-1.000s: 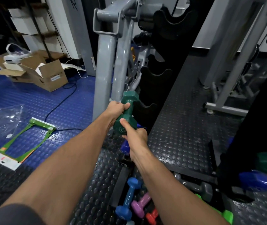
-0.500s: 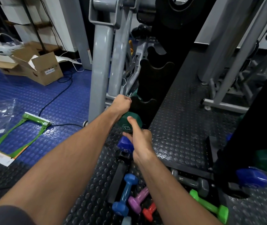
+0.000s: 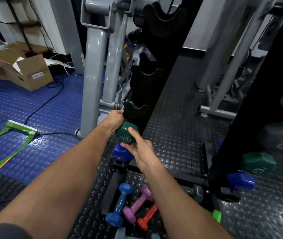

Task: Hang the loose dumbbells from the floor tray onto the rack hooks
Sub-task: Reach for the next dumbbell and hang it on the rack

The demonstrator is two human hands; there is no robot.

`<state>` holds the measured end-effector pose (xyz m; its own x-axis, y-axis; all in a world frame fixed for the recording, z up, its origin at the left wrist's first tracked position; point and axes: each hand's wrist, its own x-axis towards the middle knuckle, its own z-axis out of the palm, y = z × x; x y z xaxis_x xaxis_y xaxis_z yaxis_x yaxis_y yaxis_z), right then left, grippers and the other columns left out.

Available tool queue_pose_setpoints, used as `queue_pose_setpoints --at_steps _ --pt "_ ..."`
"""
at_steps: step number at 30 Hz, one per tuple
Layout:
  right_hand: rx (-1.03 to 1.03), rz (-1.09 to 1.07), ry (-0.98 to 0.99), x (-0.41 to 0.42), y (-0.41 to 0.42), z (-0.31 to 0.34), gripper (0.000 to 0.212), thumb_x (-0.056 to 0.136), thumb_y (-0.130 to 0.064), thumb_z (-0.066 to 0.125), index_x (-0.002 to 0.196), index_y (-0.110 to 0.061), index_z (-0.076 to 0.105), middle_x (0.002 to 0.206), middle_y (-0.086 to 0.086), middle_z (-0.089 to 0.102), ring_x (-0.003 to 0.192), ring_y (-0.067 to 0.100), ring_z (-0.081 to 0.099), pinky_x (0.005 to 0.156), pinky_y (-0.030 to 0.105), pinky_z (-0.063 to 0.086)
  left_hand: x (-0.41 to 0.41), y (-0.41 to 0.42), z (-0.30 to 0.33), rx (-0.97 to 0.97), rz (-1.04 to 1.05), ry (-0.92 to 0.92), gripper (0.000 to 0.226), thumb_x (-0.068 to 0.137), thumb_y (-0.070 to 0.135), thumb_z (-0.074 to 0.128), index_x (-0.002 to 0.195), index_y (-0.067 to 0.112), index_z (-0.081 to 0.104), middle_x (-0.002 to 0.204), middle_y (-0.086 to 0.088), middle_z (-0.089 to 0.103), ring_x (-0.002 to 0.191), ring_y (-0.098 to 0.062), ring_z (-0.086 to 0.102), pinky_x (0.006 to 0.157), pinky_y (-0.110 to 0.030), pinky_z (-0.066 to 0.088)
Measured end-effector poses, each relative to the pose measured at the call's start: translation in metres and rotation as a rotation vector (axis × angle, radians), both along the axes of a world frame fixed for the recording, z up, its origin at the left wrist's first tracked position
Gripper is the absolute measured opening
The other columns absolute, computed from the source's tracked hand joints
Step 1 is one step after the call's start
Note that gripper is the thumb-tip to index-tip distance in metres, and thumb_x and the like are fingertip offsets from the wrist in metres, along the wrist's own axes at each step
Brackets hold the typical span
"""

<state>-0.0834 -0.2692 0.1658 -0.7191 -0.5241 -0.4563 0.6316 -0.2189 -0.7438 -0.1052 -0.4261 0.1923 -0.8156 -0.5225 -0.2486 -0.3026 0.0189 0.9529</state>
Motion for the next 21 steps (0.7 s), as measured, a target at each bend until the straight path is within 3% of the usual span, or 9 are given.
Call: queue_pose_setpoints --at_steps 4,7,10,12,14,16,19,21 --pt "0.100 0.105 0.117 -0.006 0.008 -0.001 0.047 0.086 -0.038 0.082 0.113 -0.002 0.071 0.106 0.014 0.079 0.102 0.023 0.077 0.097 0.032 0.060 0.001 0.009 0.001 0.031 0.023 0.048 0.020 0.102 0.003 0.051 0.094 0.005 0.068 0.081 -0.011 0.071 0.070 -0.025 0.068 0.054 -0.026 0.057" --pt "0.299 0.164 0.306 -0.017 0.010 -0.004 0.063 0.078 -0.058 0.082 0.110 -0.004 0.075 0.099 0.009 0.080 0.091 0.022 0.078 0.092 0.034 0.062 0.001 0.006 0.003 -0.253 0.004 -0.006 0.025 0.098 -0.003 0.049 0.091 0.007 0.071 0.086 -0.011 0.071 0.081 -0.025 0.066 0.067 -0.028 0.052" --pt "0.456 0.245 0.436 -0.024 0.011 -0.004 0.066 0.072 -0.072 0.077 0.100 -0.013 0.077 0.091 0.007 0.080 0.080 0.020 0.079 0.092 0.041 0.062 0.004 0.007 0.000 -0.431 0.267 -0.105 0.022 0.088 0.004 0.060 0.098 0.011 0.077 0.097 -0.012 0.076 0.094 -0.027 0.070 0.079 -0.030 0.050" --pt "0.481 0.287 0.454 -0.025 0.014 -0.004 0.060 0.077 -0.072 0.074 0.099 -0.016 0.076 0.092 0.007 0.079 0.078 0.019 0.077 0.093 0.042 0.062 0.014 0.024 0.000 -0.416 0.544 -0.042 0.017 0.087 0.016 0.060 0.096 0.018 0.074 0.097 -0.007 0.076 0.095 -0.027 0.070 0.079 -0.031 0.049" --pt "0.512 0.314 0.500 -0.025 0.018 -0.006 0.051 0.082 -0.066 0.073 0.100 -0.018 0.075 0.095 0.005 0.078 0.080 0.021 0.075 0.093 0.045 0.061 0.028 0.050 -0.006 -0.497 0.686 0.099 0.015 0.086 0.024 0.055 0.095 0.019 0.065 0.094 -0.006 0.071 0.088 -0.028 0.065 0.078 -0.037 0.050" --pt "0.549 0.339 0.547 -0.026 0.026 -0.009 0.045 0.087 -0.056 0.074 0.107 -0.016 0.074 0.097 0.004 0.078 0.086 0.023 0.076 0.091 0.046 0.061 0.044 0.077 -0.018 -0.577 0.707 0.192 0.015 0.088 0.028 0.054 0.097 0.017 0.057 0.092 -0.004 0.065 0.082 -0.024 0.059 0.074 -0.038 0.046" --pt "0.680 0.392 0.647 -0.027 0.044 -0.018 0.034 0.093 -0.044 0.072 0.114 -0.018 0.076 0.100 0.001 0.077 0.086 0.014 0.071 0.080 0.031 0.058 0.065 0.100 -0.040 -0.630 0.677 0.252 0.015 0.096 0.029 0.054 0.099 0.014 0.052 0.095 -0.003 0.056 0.083 -0.019 0.051 0.075 -0.033 0.040" --pt "0.778 0.416 0.678 -0.027 0.061 -0.031 0.024 0.096 -0.039 0.069 0.111 -0.022 0.078 0.103 -0.002 0.077 0.092 0.012 0.069 0.086 0.029 0.055 0.079 0.113 -0.055 -0.659 0.628 0.261 0.011 0.095 0.021 0.055 0.100 0.012 0.052 0.097 -0.002 0.054 0.083 -0.017 0.048 0.077 -0.030 0.038"
